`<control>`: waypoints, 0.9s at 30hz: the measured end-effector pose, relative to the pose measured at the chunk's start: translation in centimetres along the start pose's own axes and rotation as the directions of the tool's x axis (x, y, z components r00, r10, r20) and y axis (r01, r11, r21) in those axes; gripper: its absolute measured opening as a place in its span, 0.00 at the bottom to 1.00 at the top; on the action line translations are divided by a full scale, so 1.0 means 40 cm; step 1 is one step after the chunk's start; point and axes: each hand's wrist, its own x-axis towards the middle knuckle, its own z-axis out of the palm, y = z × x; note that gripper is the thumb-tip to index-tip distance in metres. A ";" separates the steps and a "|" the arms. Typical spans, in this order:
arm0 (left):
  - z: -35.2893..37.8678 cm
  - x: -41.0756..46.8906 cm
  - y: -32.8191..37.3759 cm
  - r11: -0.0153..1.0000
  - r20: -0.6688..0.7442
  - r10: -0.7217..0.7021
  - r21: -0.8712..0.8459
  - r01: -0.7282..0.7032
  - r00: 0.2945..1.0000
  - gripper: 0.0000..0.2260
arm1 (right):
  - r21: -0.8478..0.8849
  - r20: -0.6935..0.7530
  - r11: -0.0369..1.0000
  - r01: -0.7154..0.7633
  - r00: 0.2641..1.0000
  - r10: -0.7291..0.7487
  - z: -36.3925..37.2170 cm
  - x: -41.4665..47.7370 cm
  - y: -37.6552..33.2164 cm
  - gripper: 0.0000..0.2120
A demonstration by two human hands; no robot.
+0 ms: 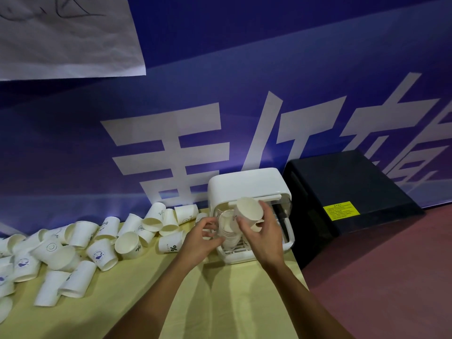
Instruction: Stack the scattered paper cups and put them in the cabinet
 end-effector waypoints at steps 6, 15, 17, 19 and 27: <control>0.000 0.007 -0.028 0.996 -0.009 -0.086 -0.002 0.086 0.996 0.21 | -0.038 -0.109 0.998 -0.043 0.993 0.039 -0.021 0.000 0.050 0.36; 0.012 0.021 -0.065 0.991 -0.013 -0.134 0.019 0.134 0.991 0.21 | -0.135 -0.143 0.991 -0.018 0.990 -0.001 -0.010 0.009 0.098 0.37; 0.017 0.026 -0.071 0.990 -0.006 -0.142 0.024 0.142 0.990 0.21 | -0.177 -0.120 0.984 -0.026 0.993 0.005 -0.003 0.011 0.120 0.37; 0.021 0.030 -0.076 0.989 0.006 -0.149 0.028 0.148 0.989 0.22 | -0.224 -0.083 0.973 -0.054 0.996 0.036 0.006 0.015 0.139 0.38; 0.034 0.042 -0.086 0.981 0.015 -0.184 0.064 0.183 0.983 0.22 | -0.323 0.068 0.938 -0.129 0.985 0.159 0.050 0.044 0.176 0.44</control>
